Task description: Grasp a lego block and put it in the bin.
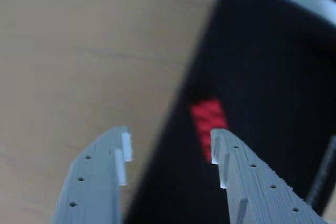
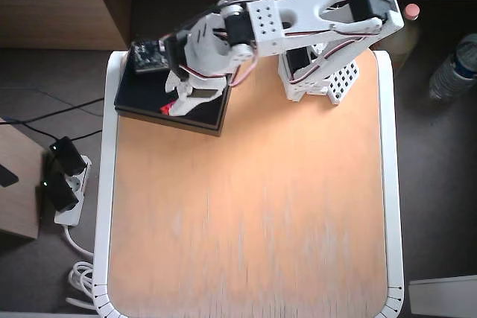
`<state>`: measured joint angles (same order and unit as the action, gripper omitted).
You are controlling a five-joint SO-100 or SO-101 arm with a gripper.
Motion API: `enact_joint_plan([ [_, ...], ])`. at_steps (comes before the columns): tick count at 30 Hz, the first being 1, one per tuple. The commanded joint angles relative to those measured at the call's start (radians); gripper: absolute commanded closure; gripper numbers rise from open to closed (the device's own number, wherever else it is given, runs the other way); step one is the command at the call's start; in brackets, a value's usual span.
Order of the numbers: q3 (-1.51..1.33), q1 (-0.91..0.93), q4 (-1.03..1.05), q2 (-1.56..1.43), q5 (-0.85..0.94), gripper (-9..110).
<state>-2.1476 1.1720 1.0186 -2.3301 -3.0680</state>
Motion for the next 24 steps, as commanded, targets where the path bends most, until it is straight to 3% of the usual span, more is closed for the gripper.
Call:
enact_joint_plan([
  [1, 0.002, -0.086, -0.031, -0.107, 0.012, 97],
  [24, -0.321, -0.775, -0.031, -0.423, -0.029, 101],
])
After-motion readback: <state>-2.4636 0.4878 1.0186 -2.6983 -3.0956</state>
